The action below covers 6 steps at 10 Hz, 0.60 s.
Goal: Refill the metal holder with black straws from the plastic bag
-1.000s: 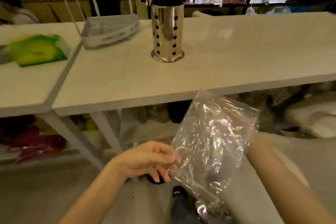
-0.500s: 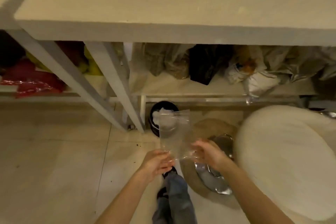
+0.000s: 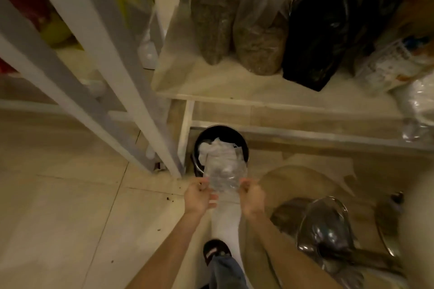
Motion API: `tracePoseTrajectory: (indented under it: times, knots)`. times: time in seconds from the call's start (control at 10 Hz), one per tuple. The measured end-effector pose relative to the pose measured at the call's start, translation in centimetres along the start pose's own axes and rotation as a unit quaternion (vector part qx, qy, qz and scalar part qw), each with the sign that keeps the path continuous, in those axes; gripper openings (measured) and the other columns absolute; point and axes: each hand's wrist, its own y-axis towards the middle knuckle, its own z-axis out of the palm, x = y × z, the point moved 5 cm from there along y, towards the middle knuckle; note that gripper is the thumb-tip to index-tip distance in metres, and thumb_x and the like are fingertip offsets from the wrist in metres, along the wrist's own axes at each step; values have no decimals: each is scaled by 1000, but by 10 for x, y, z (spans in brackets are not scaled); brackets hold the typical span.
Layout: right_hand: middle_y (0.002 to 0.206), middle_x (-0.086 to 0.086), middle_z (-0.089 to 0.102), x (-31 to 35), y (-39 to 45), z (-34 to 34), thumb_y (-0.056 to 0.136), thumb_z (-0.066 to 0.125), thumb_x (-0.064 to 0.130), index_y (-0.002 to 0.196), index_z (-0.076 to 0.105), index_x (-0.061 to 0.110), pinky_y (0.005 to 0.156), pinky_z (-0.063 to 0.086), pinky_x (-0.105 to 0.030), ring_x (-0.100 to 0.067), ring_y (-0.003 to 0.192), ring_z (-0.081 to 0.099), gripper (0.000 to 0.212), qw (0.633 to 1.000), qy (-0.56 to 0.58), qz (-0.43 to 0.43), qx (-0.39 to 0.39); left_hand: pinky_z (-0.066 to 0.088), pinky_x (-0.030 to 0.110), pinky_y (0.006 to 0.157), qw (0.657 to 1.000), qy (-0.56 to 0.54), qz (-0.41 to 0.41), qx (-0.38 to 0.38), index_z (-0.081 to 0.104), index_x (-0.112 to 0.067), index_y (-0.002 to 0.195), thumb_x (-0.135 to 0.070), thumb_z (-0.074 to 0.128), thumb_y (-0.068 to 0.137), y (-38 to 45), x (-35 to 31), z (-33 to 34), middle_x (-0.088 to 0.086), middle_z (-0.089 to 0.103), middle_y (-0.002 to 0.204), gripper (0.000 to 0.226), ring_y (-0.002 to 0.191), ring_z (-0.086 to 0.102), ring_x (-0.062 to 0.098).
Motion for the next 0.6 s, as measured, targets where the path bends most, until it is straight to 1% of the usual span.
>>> tracePoseTrajectory:
  times: [0.1,0.2,0.3,0.4,0.5,0.6]
  knots:
    - [126,-12,58,-15,31,18,97,41,18,123,53,7,93,38,-26,-28,116,53,31,999,-18,-25,36,40,23,40,999,30,26,3,48,-14,73,-3,37,89,44,13,4,8,49,72,23,44,51,19]
    - [133,-10,49,-35,49,36,99,36,26,132,44,10,101,32,-30,-29,127,43,37,992,24,37,122,45,28,51,998,53,38,3,52,-14,92,-1,41,91,67,30,8,7,54,84,17,57,54,18]
    - [131,-9,46,-46,49,41,96,40,30,128,46,15,108,28,-38,-30,133,37,35,975,128,84,160,44,25,60,993,110,25,37,47,-9,122,-9,46,91,64,38,10,7,57,104,30,78,57,19]
    - [141,-9,39,-38,38,27,99,35,29,137,35,10,109,24,-36,-27,136,32,43,971,144,115,151,43,31,81,982,173,-8,80,39,-19,131,-22,46,92,41,29,12,9,47,132,40,107,50,23]
    - [144,-14,39,-22,20,5,98,38,29,138,33,7,105,29,-32,-29,133,36,46,979,96,109,141,32,35,101,968,225,-17,112,33,-19,137,-30,45,93,13,10,12,9,37,144,47,129,37,26]
    - [129,-12,50,6,-7,-25,97,43,25,134,39,6,85,39,-20,-29,127,43,42,986,59,83,132,28,35,105,961,247,1,122,30,-16,138,-29,44,93,-26,-18,11,10,34,146,49,133,33,26]
